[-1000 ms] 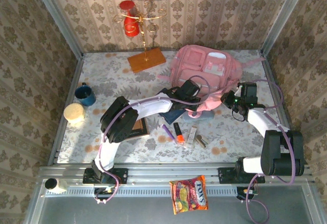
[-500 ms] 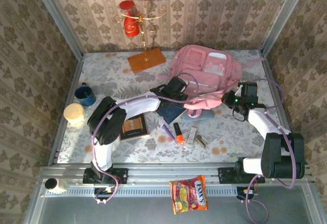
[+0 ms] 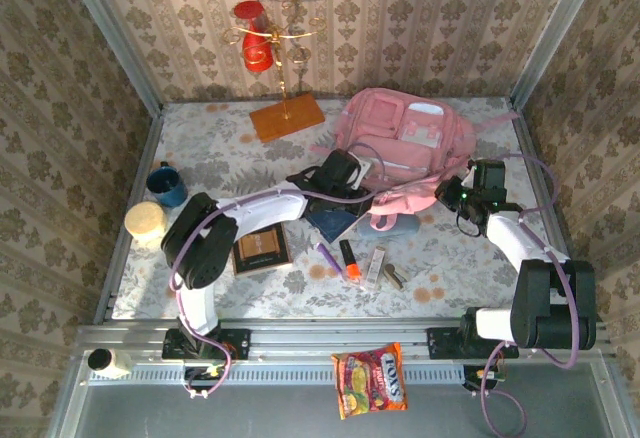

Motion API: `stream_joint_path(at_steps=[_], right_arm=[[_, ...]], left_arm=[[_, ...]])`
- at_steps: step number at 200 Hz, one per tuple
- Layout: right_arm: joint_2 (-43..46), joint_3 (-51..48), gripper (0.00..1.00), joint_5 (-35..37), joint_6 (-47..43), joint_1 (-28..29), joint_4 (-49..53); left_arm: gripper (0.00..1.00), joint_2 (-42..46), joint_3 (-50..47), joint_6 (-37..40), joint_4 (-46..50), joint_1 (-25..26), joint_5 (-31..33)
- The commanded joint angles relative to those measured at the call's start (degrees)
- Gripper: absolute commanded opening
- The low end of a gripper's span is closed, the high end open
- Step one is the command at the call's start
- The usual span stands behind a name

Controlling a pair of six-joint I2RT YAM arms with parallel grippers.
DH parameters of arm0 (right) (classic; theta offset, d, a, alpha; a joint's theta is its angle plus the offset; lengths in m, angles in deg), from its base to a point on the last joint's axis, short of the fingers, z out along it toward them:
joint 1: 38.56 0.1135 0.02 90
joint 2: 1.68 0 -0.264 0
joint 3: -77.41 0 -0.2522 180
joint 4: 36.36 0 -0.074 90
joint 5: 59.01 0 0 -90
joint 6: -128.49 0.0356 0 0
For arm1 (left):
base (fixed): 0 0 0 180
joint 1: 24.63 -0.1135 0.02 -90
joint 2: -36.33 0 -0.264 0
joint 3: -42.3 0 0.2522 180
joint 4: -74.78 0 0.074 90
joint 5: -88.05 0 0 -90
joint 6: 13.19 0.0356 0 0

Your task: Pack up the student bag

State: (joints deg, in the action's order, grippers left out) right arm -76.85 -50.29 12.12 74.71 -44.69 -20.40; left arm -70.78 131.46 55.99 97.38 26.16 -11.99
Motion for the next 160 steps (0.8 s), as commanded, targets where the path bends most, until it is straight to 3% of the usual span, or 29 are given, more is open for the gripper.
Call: stream_joint_path(at_steps=[1, 96, 128, 160], right_arm=[[-0.23, 0.52, 0.0, -1.21, 0.73, -0.29, -4.99], [-0.75, -0.14, 0.0, -1.95, 1.36, 0.24, -6.05], [-1.1, -0.14, 0.0, -2.13, 1.47, 0.46, -6.34], [-1.61, -0.31, 0.0, -2.29, 1.81, 0.85, -6.86]], left_arm=[[0.3, -1.7, 3.68, -3.49, 1.95, 1.42, -3.7], [0.32, -8.46, 10.59, -6.87, 3.46, 0.7, -2.25], [0.34, -10.5, 11.3, -9.07, 2.95, 0.25, -5.31], [0.35, -10.51, 8.16, -16.15, -4.06, -1.01, -9.09]])
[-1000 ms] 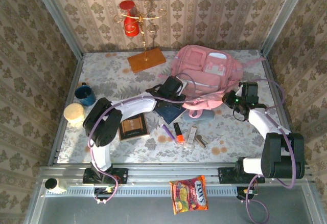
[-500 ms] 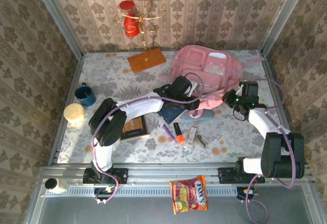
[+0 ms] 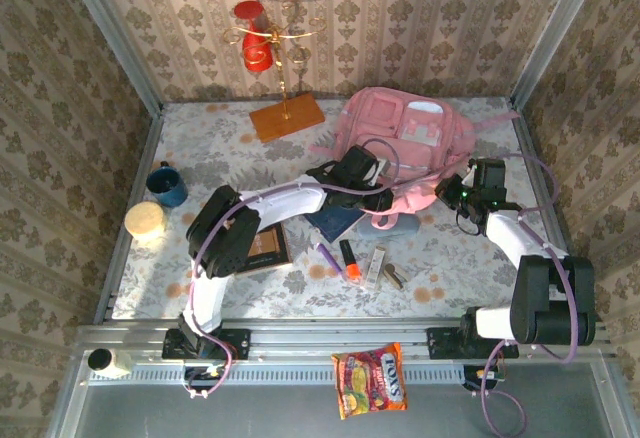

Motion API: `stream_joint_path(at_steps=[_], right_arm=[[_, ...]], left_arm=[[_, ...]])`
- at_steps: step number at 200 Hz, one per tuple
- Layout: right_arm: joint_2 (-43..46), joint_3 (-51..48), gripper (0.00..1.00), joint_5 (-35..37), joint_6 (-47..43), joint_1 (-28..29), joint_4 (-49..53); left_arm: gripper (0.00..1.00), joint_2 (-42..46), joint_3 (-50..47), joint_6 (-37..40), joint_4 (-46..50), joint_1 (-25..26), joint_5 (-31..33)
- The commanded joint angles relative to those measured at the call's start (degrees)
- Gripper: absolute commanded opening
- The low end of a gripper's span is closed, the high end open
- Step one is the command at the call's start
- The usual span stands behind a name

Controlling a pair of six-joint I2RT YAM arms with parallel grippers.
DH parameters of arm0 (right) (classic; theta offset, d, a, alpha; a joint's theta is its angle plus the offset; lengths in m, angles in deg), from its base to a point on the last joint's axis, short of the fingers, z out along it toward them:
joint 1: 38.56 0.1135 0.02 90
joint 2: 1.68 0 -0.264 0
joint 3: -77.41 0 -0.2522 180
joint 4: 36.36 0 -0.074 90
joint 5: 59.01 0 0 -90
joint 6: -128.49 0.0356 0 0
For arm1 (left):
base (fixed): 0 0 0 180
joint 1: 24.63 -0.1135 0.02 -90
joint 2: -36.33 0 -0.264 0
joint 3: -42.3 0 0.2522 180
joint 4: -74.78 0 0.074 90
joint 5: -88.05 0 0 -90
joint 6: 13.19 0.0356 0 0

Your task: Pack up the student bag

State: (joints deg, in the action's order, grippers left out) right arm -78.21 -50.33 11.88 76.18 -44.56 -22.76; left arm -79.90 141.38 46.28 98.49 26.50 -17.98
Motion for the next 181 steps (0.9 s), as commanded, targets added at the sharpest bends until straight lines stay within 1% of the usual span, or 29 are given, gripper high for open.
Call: stream_joint_path(at_steps=[1, 25, 37, 51, 70, 83, 94, 113, 134, 181], right_arm=[[-0.27, -0.27, 0.0, -2.06, 0.31, 0.72, -4.54], [-0.64, -0.18, 0.0, -2.08, 0.31, 0.94, -4.58], [-0.73, -0.14, 0.0, -2.17, 0.36, 0.9, -4.54], [-0.68, 0.03, 0.0, -2.16, 0.23, 0.99, -4.34], [-0.55, 0.26, 0.0, -2.07, 0.1, 0.99, -4.06], [-0.55, 0.31, 0.0, -1.98, 0.11, 1.0, -4.0], [-0.74, 0.43, 0.0, -1.98, 0.07, 1.0, -4.02], [-0.81, 0.54, 0.0, -1.98, 0.0, 1.0, -3.88], [-1.09, 0.66, 0.0, -1.98, -0.01, 1.09, -3.88], [-1.07, 0.93, 0.0, -1.98, 0.1, 1.43, -3.88]], left_arm=[[0.35, -1.38, -1.93, -6.68, -5.37, -1.42, -3.2], [0.38, -0.98, -4.08, -11.19, -10.19, -2.22, -5.13], [0.39, -0.93, -4.37, -11.2, -10.26, -2.19, -5.0], [0.39, -1.1, -4.22, -10.01, -8.48, -1.96, -3.44], [0.36, -1.46, -4.23, -9.17, -6.69, -1.73, -2.1], [0.3, -1.55, -4.55, -9.0, -6.32, -1.59, -1.99], [0.26, -1.55, -4.39, -8.26, -5.29, -1.46, -1.7], [0.25, -1.89, -3.31, -5.6, -1.58, -0.64, 0.08], [0.3, -3.07, -1.35, -2.79, 2.79, 0.24, 2.94], [0.33, -6.25, 2.07, 1.96, 8.21, 1.91, 10.72]])
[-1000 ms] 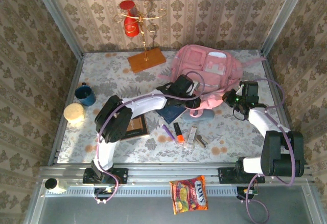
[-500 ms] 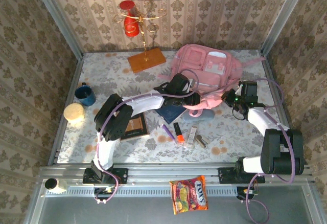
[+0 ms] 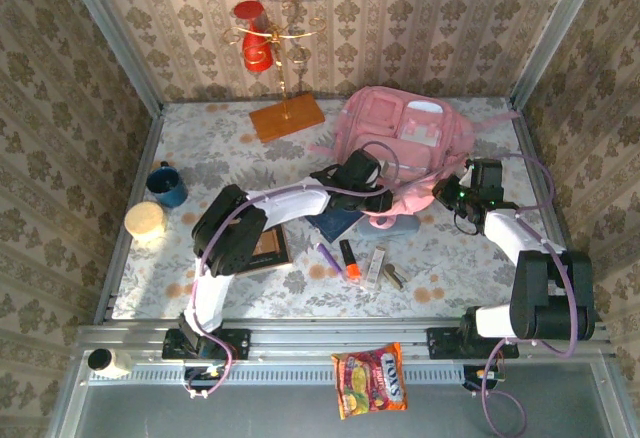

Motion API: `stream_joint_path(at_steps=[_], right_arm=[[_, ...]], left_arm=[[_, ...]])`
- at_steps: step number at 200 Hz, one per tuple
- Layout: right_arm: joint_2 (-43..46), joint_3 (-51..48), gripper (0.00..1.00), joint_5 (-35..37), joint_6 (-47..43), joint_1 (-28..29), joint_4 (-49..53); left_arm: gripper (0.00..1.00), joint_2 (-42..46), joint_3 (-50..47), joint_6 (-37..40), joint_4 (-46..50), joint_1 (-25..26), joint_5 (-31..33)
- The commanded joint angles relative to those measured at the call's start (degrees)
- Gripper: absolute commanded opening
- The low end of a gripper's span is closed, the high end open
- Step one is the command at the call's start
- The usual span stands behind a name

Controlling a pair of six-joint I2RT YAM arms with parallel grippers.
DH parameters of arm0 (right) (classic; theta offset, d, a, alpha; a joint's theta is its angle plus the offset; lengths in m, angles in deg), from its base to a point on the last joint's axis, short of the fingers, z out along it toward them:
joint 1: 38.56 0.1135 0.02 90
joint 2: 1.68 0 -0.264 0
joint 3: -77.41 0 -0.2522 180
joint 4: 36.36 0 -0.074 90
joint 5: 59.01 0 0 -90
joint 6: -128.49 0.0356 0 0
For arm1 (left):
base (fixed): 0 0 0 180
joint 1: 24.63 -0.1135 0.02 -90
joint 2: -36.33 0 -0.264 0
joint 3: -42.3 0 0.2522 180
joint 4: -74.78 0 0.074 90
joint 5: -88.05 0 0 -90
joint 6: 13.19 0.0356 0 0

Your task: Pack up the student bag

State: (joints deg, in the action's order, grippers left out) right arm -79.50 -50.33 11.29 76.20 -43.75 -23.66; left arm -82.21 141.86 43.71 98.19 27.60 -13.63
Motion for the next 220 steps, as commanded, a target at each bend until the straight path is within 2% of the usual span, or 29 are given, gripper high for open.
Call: stream_joint_path(at_steps=[1, 53, 91, 111, 164, 220], right_arm=[[0.26, 0.94, 0.0, -1.39, 0.08, 0.67, -2.98], [0.61, 0.96, 0.0, -1.21, 0.02, 0.63, -2.73], [1.26, 1.84, 0.0, -0.24, -1.05, 0.63, -1.25], [1.71, 2.27, 0.0, 0.73, -1.74, 0.56, -0.3], [3.7, 2.98, 0.0, 3.34, -3.78, 0.21, 2.09], [4.2, 3.41, 0.0, 4.32, -4.44, -0.16, 2.8]], left_arm=[[0.33, -4.05, 1.66, 4.62, 8.57, 0.88, 6.57], [0.32, -7.01, 4.71, 7.5, 11.21, 1.73, 11.71], [0.14, -7.06, 4.96, 8.98, 12.21, 1.86, 13.06], [0.0, -3.91, 3.6, 10.12, 10.96, 1.85, 14.63], [0.0, 4.05, -1.45, 17.68, 7.81, 0.56, 24.22], [0.0, 6.12, -5.02, 20.82, 6.9, -2.11, 23.57]])
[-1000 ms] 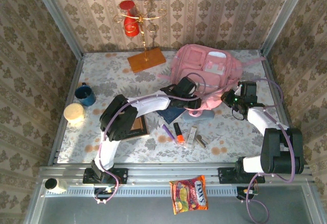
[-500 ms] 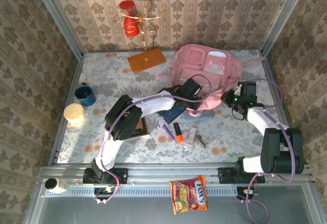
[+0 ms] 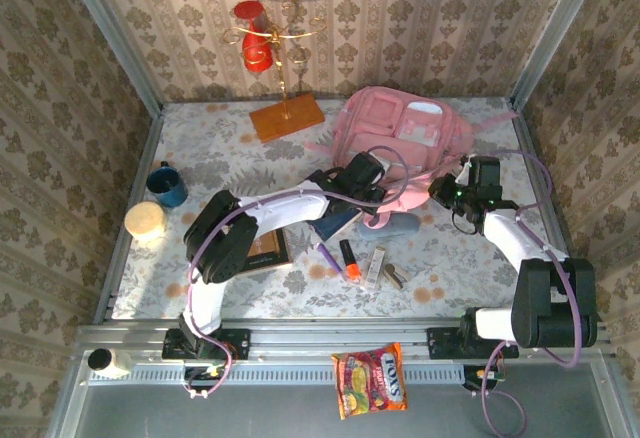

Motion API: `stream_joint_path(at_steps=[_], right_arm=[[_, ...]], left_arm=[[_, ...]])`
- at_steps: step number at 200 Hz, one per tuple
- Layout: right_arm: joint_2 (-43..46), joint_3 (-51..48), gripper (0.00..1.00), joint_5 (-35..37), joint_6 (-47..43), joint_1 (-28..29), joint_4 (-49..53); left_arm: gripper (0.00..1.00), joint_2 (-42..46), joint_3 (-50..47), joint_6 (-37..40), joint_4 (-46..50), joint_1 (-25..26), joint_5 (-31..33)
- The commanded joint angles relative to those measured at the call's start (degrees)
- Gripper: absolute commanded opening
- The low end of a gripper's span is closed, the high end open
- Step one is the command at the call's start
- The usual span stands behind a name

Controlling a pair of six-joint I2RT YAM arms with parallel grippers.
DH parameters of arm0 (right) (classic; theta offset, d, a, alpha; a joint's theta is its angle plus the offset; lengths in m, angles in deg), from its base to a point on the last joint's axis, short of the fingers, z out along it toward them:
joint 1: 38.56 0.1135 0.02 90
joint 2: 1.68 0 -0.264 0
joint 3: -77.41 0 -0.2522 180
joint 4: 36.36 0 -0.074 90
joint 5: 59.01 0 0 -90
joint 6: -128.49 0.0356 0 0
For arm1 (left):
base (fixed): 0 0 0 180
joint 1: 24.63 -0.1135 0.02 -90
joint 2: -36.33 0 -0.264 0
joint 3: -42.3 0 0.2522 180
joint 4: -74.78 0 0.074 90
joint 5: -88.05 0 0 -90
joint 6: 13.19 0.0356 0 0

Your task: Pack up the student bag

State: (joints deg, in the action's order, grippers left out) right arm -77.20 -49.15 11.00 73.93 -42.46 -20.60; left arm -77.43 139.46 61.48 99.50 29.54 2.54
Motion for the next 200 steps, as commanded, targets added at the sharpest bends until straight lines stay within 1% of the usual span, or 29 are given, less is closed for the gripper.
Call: stream_joint_path(at_steps=[1, 27, 57, 74, 101, 112, 121, 144, 154, 168, 180, 200], right_arm=[[1.93, 2.24, 0.0, 4.61, -2.19, -1.41, -0.25], [1.98, 2.57, 0.0, 4.54, -1.97, -1.85, -0.33], [2.27, 3.16, 0.0, 4.43, -1.45, -2.42, -0.42], [2.14, 3.6, 0.0, 4.04, -1.53, -2.47, -0.42], [1.89, 3.82, 0.0, 1.75, -1.95, -2.51, -1.79], [1.92, 3.82, 0.0, 1.23, -2.2, -2.5, -2.0], [1.81, 3.99, 0.0, 1.05, -2.21, -2.6, -1.92], [1.02, 3.87, 0.0, -1.73, -1.07, -2.6, -3.39], [0.6, 3.59, 0.0, -2.99, -0.13, -2.52, -4.59], [0.25, 2.98, 0.0, -3.91, 0.79, -2.43, -6.05], [0.03, 2.62, 0.0, -3.89, 1.12, -2.26, -6.39], [-0.37, 2.57, 0.0, -3.78, 1.12, -2.25, -6.18]], left_arm=[[0.0, 1.34, -2.62, 3.13, 5.62, -4.11, 7.38], [0.0, 1.58, -3.94, 3.99, 5.29, -5.08, 5.54], [0.0, 3.19, -6.43, 4.68, 4.21, -7.09, 1.07], [0.0, 4.85, -8.53, 4.55, 2.12, -8.8, -5.08], [0.0, 8.38, -13.53, 2.07, -5.63, -12.02, -19.67], [0.0, 9.44, -14.64, 1.61, -7.52, -12.98, -23.41], [0.0, 9.92, -14.24, 2.98, -6.28, -13.0, -22.85], [0.0, 9.96, -11.71, 6.96, -0.43, -11.67, -17.53], [0.0, 10.12, -11.41, 6.29, -0.43, -11.06, -17.62], [0.0, 10.26, -11.18, 3.84, -1.57, -10.08, -19.43], [0.1, 9.93, -10.31, 1.39, -2.07, -8.9, -21.1], [0.24, 8.44, -7.97, -2.54, -1.83, -6.56, -21.67]])
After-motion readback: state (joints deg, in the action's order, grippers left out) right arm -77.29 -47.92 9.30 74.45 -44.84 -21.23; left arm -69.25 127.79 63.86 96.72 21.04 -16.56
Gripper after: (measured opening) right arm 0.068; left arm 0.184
